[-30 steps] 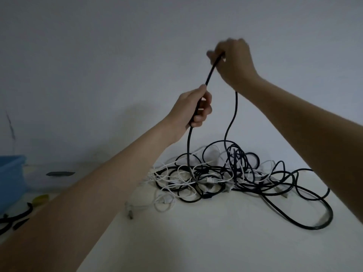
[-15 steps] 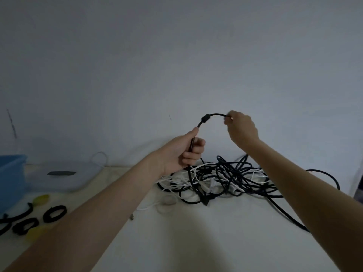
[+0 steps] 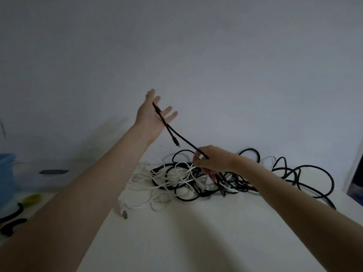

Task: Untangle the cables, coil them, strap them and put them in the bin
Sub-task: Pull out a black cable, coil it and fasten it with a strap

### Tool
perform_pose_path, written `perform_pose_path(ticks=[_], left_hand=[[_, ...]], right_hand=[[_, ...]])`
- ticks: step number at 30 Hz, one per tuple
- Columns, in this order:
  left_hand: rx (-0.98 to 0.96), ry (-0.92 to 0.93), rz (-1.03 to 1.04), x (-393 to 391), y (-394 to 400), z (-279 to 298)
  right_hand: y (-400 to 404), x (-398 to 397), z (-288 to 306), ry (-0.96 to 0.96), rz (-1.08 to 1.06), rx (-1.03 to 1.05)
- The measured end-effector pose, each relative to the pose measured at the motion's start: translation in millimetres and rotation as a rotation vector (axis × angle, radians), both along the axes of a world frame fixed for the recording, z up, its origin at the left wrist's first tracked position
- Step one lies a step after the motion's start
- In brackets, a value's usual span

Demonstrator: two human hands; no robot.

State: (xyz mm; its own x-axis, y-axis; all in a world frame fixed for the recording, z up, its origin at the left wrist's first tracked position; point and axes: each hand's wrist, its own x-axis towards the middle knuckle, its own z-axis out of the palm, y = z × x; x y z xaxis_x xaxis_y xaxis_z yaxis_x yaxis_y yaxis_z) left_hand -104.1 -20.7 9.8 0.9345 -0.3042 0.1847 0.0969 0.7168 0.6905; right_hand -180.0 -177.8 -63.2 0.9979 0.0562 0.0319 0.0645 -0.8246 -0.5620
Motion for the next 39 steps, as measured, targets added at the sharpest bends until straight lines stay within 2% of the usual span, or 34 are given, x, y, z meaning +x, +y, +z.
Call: perform_pose_path(ticks=[2,4,6,8,11,14,16,19,21,25,28,31,33,35,39], left_hand=[[-0.038,0.022,0.139,11,14,9],[-0.015,0.021,0.221,20,25,11],[0.057,0.007,0.229,24,28,7],[0.165,-0.019,0.180,22,24,-1],[0.459,-0.070,-0.031,16,21,-15],[0.723,-0.129,-0.395,3,24,-28],[0.769,-0.162,-0.581,-7,24,-34],[0.783,-0.192,-0.704,-14,25,-39],[0.749,-0.184,-0.787,-17,25,-43],[0.551,-0.183,-0.997,-21,16,-47],[0.412,-0.132,-1.084,-24,8,-43],[0.401,-0.167,-1.065,-25,3,-37],[0.352,-0.199,-1.048,-24,0,-32],[0.257,-0.221,-1.011,-23,0,-23],[-0.047,-0.169,-1.073,-7,17,-3]], right_hand=[[-3,1,1,-0.112,-0.039,0.245],[-8,2,5,-0.326,-0.131,0.287],[-6,3,13,-0.488,-0.142,0.067],[6,2,22,-0.469,-0.004,-0.170],[26,5,35,-0.430,0.124,-0.365],[30,2,55,-0.451,0.112,-0.354],[24,0,65,-0.447,0.090,-0.318],[11,-3,71,-0.479,0.033,-0.177],[2,-4,70,-0.498,-0.026,-0.012],[-13,-2,56,-0.504,-0.119,0.370],[-21,1,45,-0.588,-0.236,0.548],[-24,3,37,-0.596,-0.311,0.592],[-21,8,24,-0.480,-0.301,0.557],[-19,12,7,-0.351,-0.285,0.545],[-25,11,-17,-0.289,-0.292,0.568]])
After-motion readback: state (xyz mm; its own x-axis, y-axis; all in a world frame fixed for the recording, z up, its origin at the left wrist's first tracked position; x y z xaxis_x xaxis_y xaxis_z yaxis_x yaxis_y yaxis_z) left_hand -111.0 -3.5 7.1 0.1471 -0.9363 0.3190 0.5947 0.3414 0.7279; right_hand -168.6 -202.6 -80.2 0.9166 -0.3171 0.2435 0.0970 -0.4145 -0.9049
